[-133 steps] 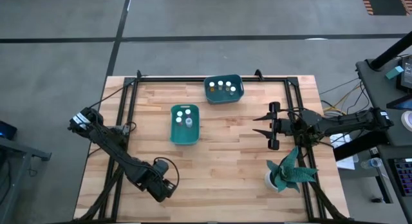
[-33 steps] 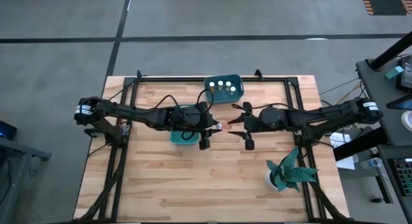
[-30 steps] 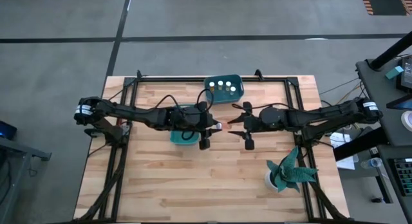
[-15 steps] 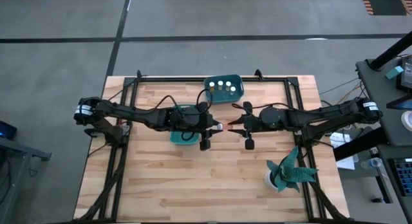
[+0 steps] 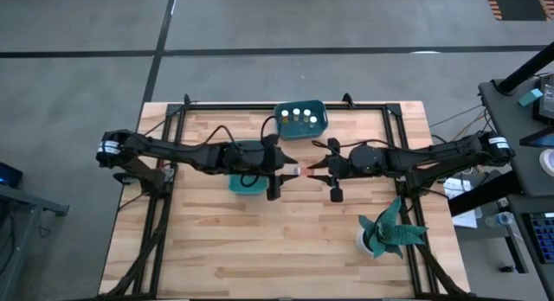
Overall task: Pick and place medicine bottles into bin by pill shape (circle, oval)
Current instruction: Put the pink tablet pill bottle into the blue bin
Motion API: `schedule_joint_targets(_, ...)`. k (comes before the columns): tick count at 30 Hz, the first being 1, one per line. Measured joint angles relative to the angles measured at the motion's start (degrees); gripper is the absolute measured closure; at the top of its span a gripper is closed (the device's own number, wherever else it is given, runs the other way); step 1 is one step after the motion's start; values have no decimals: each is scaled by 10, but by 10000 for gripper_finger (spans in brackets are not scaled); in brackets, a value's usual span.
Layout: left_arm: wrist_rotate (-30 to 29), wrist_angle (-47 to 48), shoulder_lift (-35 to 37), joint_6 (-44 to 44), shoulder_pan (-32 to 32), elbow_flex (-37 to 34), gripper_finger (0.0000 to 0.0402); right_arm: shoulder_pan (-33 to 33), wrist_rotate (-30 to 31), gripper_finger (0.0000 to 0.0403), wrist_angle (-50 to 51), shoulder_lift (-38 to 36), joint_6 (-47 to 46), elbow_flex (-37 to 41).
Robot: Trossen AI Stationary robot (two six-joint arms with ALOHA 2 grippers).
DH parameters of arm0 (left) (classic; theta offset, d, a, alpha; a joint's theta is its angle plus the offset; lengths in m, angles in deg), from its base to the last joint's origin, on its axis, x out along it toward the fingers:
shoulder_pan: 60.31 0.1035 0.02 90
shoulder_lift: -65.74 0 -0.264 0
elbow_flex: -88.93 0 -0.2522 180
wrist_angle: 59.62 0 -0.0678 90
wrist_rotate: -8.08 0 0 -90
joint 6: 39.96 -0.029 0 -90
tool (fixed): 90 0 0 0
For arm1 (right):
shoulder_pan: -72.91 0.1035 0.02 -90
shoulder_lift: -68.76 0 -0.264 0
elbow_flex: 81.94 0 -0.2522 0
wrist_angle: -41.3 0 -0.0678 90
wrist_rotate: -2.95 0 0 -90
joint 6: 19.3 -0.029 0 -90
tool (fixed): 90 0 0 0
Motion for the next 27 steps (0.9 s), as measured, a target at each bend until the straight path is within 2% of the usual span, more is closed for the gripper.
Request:
schedule_joint_targets(4,3,-13,26,-21,-4,-20,216,0,0,308,-14,-7,-7,21)
schedule_joint_targets(7,3,-38,50,-21,-11,-55,215,3,1,305,-65,-13,-8,51)
schedule_joint_targets(12,3,-168,77,-19,-23,-150,215,13,0,303,-213,-16,-8,115)
schedule_joint_targets(15,4,-292,78,-5,-23,-200,214,14,0,303,-323,-6,-11,147)
schedule_joint_targets(18,3,-412,59,11,-22,-233,214,15,0,303,-409,9,-13,165)
schedule_joint_targets(21,4,-495,28,12,-23,-249,214,15,0,303,-461,24,-15,170)
schedule_joint_targets(27,4,-627,-46,12,-23,-242,214,15,0,303,-504,47,-22,169)
